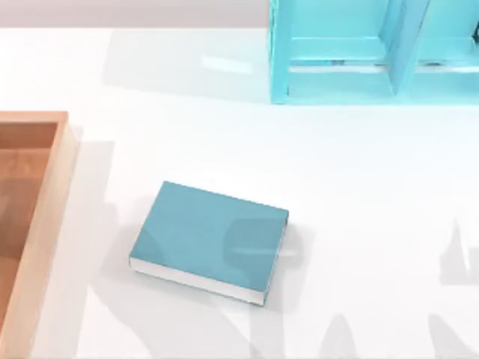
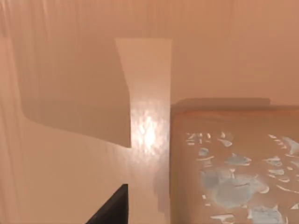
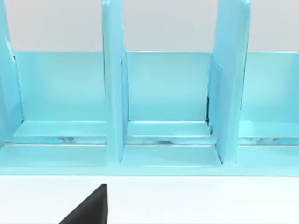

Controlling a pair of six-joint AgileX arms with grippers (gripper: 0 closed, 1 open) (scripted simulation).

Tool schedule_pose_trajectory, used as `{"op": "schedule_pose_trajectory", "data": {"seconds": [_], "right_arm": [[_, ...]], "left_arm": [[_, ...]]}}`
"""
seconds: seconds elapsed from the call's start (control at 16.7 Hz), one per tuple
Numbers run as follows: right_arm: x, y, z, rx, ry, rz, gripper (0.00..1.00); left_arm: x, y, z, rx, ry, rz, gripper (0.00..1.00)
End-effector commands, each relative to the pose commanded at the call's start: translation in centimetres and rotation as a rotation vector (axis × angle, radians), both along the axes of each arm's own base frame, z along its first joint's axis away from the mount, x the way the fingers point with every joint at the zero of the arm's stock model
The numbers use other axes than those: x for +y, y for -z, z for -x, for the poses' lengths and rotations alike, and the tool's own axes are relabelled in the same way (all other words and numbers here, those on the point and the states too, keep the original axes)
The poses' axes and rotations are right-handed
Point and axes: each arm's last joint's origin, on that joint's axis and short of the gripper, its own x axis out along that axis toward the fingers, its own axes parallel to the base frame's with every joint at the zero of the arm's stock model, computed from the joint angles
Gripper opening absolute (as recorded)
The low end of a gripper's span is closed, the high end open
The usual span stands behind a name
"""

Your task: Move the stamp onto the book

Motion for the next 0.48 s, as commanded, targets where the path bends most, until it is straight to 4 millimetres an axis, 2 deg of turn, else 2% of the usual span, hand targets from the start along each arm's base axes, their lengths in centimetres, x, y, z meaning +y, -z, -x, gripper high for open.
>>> {"op": "schedule_pose_trajectory", "data": {"seconds": [0.48], "right_arm": [[0.00, 0.00, 0.00, 0.000, 0.000, 0.000, 1.00]], "left_arm": [[0.00, 0.00, 0.00, 0.000, 0.000, 0.000, 0.10]]}}
